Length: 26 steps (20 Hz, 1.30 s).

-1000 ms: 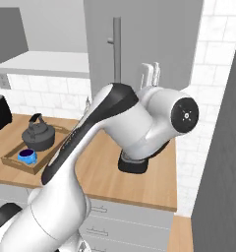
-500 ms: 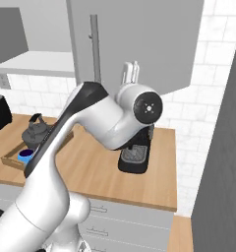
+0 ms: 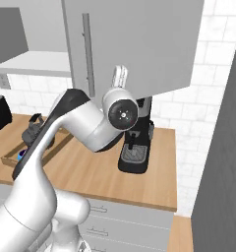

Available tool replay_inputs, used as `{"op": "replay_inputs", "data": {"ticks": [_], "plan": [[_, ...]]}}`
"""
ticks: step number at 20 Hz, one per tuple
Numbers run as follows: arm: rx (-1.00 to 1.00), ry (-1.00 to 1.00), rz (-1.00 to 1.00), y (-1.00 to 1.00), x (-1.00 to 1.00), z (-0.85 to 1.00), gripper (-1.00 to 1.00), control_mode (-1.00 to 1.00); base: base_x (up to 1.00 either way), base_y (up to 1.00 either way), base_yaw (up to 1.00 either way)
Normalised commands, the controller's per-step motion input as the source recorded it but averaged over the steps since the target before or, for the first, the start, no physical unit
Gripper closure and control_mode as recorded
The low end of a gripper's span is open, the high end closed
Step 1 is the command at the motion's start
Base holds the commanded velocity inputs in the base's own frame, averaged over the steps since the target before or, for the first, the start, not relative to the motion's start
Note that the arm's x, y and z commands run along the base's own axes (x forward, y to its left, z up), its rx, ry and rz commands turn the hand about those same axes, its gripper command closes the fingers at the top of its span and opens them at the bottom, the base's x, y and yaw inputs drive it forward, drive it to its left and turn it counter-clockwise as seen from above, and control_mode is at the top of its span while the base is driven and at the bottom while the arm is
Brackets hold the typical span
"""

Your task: Pick the kettle from the counter and place it on the tray. Then pick the mug from the cabinet and place it on the tray. Then close the cabinet doors.

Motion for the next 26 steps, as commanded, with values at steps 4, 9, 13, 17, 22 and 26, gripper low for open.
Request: {"op": "replay_inputs", "data": {"ticks": [4, 9, 13, 17, 22, 26], "plan": [[0.06, 0.0, -0.01, 0.06, 0.23, 0.06, 1.0, -1.0, 0.0, 0.0, 0.0], [0.04, 0.0, 0.0, 0.0, 0.29, 0.25, 1.0, -1.0, 0.0, 0.0, 0.0], [0.05, -0.12, 0.0, 0.16, 0.5, 0.01, 1.0, -1.0, 0.0, 0.0, 0.0], [0.04, -0.09, 0.0, 0.31, 0.67, 0.0, 1.0, -1.0, 0.0, 0.0, 0.0], [0.02, -0.01, 0.0, 0.28, 0.7, 0.0, 1.0, -1.0, 0.0, 0.0, 0.0], [0.0, 0.0, -0.06, 0.23, 0.66, 0.09, 1.0, -1.0, 0.0, 0.0, 0.0]]}}
